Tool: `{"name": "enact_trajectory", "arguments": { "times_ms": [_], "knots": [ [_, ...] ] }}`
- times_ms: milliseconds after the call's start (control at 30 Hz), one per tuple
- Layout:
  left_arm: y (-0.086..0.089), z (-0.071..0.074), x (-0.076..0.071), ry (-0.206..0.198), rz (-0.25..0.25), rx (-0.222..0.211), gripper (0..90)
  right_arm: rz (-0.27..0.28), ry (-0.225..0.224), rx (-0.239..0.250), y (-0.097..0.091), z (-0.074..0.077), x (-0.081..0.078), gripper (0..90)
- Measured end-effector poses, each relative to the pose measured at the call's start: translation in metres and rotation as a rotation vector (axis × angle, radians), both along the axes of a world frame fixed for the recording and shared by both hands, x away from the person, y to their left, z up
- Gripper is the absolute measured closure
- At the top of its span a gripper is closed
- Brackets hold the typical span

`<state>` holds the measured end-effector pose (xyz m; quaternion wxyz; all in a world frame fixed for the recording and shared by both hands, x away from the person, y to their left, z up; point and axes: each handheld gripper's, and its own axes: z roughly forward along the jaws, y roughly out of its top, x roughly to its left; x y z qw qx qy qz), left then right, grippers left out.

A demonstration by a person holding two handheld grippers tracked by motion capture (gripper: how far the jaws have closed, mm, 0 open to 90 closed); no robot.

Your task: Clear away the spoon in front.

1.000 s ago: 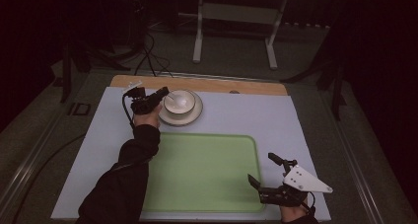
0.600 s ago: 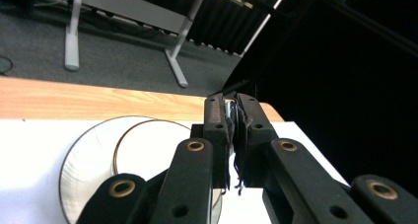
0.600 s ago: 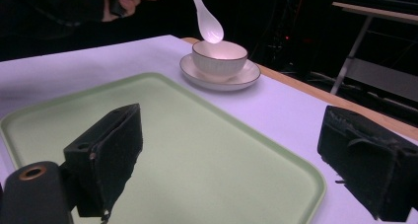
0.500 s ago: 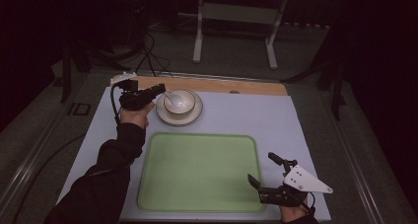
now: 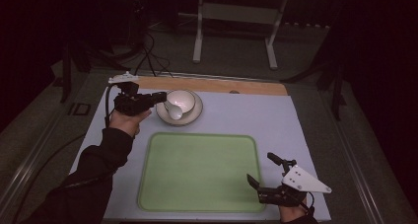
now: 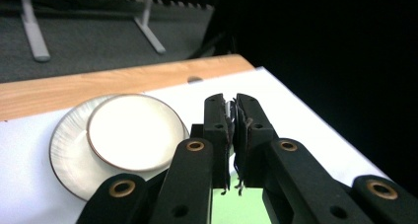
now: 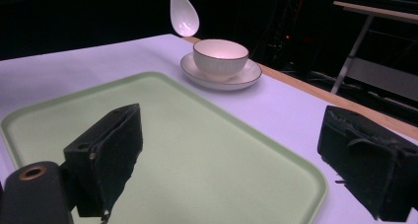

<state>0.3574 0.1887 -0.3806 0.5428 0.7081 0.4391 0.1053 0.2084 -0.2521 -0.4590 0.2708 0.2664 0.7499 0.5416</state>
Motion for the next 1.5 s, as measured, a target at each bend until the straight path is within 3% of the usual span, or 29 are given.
{"name": "enact_trajectory", "arguments": {
  "times_ms": [167,200,433,500,533,567,600,633,700,867,933,1033,1267,1500],
  "knots": [
    [-0.007,0.002,-0.013,0.0,-0.061,0.037,84.2,0.0,0.001,-0.001,0.0,0.0,0.0,10.0],
    [-0.01,0.0,-0.018,0.001,-0.102,0.03,84.3,0.001,0.001,0.001,0.0,0.0,-0.001,10.0],
    [-0.017,-0.009,-0.032,0.023,-0.189,0.052,84.3,0.002,0.004,-0.001,0.001,0.0,-0.001,10.0],
    [-0.02,-0.01,-0.037,0.033,-0.241,0.063,84.2,0.003,0.005,-0.003,0.001,0.0,-0.001,10.0],
    [-0.02,-0.01,-0.037,0.033,-0.241,0.063,84.2,0.004,0.006,-0.003,0.001,0.0,0.0,10.0],
    [-0.023,-0.011,-0.041,0.031,-0.28,0.078,84.2,0.004,0.006,-0.004,0.002,0.0,0.0,10.0],
    [-0.023,-0.011,-0.041,0.031,-0.28,0.078,84.2,0.004,0.006,-0.004,0.002,0.0,0.0,10.0],
    [-0.025,-0.012,-0.043,0.038,-0.318,0.1,84.2,0.004,0.003,-0.005,0.002,0.0,-0.001,10.0],
    [-0.026,-0.012,-0.045,0.044,-0.332,0.105,84.2,0.005,0.004,-0.006,0.002,0.0,-0.001,10.0],
    [-0.033,-0.014,-0.05,0.062,-0.423,0.145,84.1,0.008,0.007,-0.005,0.002,0.0,0.0,10.0],
    [-0.034,-0.014,-0.051,0.061,-0.436,0.147,84.1,0.008,0.005,-0.006,0.003,0.0,0.0,10.0],
    [-0.036,-0.017,-0.053,0.064,-0.506,0.141,84.1,0.009,0.004,-0.007,0.003,0.0,0.0,10.0],
    [-0.048,-0.03,-0.058,0.118,-0.651,0.196,84.1,0.009,0.007,-0.008,0.003,-0.001,0.0,10.0],
    [-0.055,-0.038,-0.057,0.158,-0.73,0.219,84.1,0.012,0.014,-0.007,0.004,-0.001,0.0,10.0]
  ]
}}
